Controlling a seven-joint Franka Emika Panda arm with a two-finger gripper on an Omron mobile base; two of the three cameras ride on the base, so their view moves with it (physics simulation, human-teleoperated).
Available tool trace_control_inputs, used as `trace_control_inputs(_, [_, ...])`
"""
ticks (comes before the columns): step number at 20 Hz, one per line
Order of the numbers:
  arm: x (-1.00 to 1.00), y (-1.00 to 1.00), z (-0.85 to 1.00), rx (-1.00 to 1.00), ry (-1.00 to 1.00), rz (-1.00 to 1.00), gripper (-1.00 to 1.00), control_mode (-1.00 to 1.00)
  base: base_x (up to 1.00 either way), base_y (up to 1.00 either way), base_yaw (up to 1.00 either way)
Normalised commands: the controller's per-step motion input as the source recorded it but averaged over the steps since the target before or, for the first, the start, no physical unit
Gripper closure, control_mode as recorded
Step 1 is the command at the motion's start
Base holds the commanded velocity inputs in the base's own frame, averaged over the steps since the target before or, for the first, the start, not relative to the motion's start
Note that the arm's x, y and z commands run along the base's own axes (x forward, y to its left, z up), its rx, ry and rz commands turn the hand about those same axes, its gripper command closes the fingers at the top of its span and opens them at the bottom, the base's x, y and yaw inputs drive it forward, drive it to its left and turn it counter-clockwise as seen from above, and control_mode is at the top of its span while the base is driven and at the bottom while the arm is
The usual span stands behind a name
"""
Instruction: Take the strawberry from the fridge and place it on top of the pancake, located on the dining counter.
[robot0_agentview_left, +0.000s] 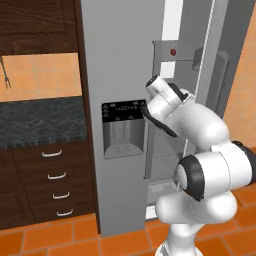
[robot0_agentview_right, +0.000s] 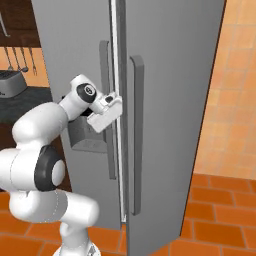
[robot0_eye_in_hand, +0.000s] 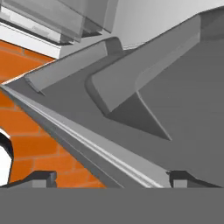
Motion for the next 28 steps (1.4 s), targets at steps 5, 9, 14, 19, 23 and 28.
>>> trace_control_inputs(5, [-0.43, -0.72, -0.03, 0.00, 0.00, -0.05, -1.00, -1.00, 0.00, 0.00, 0.00])
trace_control_inputs(9, [-0.36, -0.98, 0.00, 0.00, 0.00, -0.06, -1.00, -1.00, 0.00, 0.00, 0.00])
trace_control_inputs(14, [-0.33, -1.00, 0.00, 0.00, 0.00, -0.05, -1.00, -1.00, 0.00, 0.00, 0.00])
trace_control_inputs(19, [-0.21, -1.00, 0.00, 0.00, 0.00, -0.02, -1.00, -1.00, 0.00, 0.00, 0.00])
trace_control_inputs(23, [-0.07, -1.00, 0.00, 0.00, 0.00, -0.01, -1.00, -1.00, 0.00, 0.00, 0.00])
trace_control_inputs(28, [0.00, -0.99, 0.00, 0.06, 0.00, -0.06, -1.00, -1.00, 0.00, 0.00, 0.00])
